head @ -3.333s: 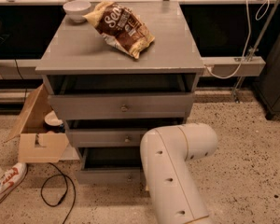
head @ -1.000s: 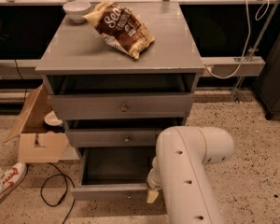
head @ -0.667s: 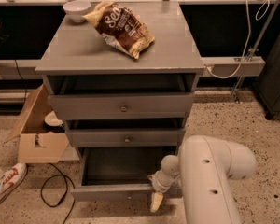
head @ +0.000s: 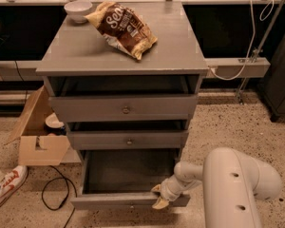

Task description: Open bottom drawer

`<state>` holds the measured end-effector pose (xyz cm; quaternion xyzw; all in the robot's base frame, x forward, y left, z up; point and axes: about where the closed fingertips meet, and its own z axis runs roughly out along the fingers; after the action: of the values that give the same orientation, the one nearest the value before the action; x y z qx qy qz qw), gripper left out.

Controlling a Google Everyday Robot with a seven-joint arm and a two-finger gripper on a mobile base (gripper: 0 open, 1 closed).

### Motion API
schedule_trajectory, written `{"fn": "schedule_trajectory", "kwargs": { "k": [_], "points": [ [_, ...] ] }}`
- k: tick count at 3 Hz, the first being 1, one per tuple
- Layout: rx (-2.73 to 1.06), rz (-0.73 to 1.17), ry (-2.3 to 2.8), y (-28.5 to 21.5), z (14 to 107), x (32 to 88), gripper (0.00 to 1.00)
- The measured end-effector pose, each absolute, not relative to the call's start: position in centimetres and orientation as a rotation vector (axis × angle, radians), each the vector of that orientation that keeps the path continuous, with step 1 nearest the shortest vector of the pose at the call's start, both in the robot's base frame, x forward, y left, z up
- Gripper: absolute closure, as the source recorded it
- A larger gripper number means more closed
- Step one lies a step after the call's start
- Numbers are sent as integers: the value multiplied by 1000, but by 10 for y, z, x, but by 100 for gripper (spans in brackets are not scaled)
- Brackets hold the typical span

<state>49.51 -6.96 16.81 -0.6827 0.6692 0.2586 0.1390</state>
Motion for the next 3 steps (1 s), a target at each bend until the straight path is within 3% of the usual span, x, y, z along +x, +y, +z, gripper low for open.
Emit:
{"fn": "schedule_trajectory", "kwargs": {
  "k": [1, 2, 3],
  "points": [
    [-1954, 778, 1929, -75, 168, 485, 80],
    [-1953, 780, 1929, -76, 168, 485, 81],
    [-1953, 780, 1929, -76, 168, 485, 56]
  ]
}}
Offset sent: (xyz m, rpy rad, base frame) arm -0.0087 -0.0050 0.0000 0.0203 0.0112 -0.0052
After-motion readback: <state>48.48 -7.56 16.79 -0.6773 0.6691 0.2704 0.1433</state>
